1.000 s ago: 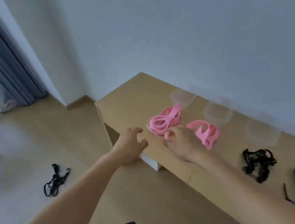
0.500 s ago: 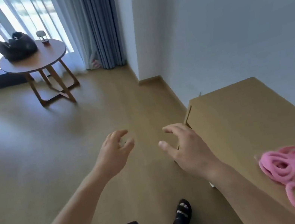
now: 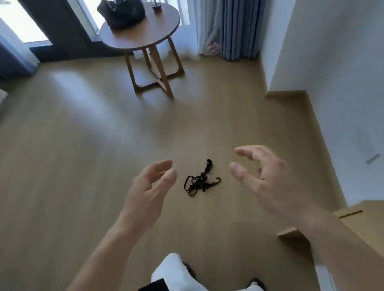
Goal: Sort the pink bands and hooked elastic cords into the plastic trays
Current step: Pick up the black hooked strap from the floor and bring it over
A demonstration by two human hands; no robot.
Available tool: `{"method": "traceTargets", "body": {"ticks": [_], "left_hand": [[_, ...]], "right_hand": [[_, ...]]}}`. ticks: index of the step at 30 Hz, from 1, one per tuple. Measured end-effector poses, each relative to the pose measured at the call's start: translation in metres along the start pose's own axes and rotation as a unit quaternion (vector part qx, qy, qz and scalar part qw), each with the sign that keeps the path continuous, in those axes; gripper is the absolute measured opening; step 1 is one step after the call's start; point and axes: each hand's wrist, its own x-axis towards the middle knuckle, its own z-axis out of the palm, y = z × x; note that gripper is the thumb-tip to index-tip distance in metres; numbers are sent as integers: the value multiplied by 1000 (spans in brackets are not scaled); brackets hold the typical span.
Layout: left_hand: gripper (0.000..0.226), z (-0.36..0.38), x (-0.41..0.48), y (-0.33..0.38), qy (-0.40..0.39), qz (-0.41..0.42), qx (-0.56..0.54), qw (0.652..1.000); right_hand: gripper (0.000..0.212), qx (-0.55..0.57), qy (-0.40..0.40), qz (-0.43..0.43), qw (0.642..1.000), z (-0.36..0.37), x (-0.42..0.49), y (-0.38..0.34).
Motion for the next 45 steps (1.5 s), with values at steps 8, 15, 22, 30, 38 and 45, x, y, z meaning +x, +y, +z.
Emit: {"method": "traceTargets", "body": {"ticks": [8, 15, 22, 30, 38, 45], "left_hand": [[38, -24, 163, -85, 29, -128, -123, 984], [11, -4, 356, -231, -35, -232, -69, 970], [36, 77, 496, -423, -60, -308, 30, 949], [35, 178, 528, -605, -67, -391, 19, 918], [38, 180, 516, -666, -78, -406, 43, 910], [45, 169, 543, -606, -88, -378, 20, 921]], "right_hand": [[37, -26, -83, 47, 995, 91, 178, 26], [43, -43, -151, 159, 975, 251, 332, 144], [50, -115, -250, 245, 930, 421, 412, 350], [89, -299, -356, 162, 871, 560, 432, 546], [32, -404, -342, 37, 848, 602, 412, 607], [13, -96, -266, 284, 916, 570, 435, 555]]}}
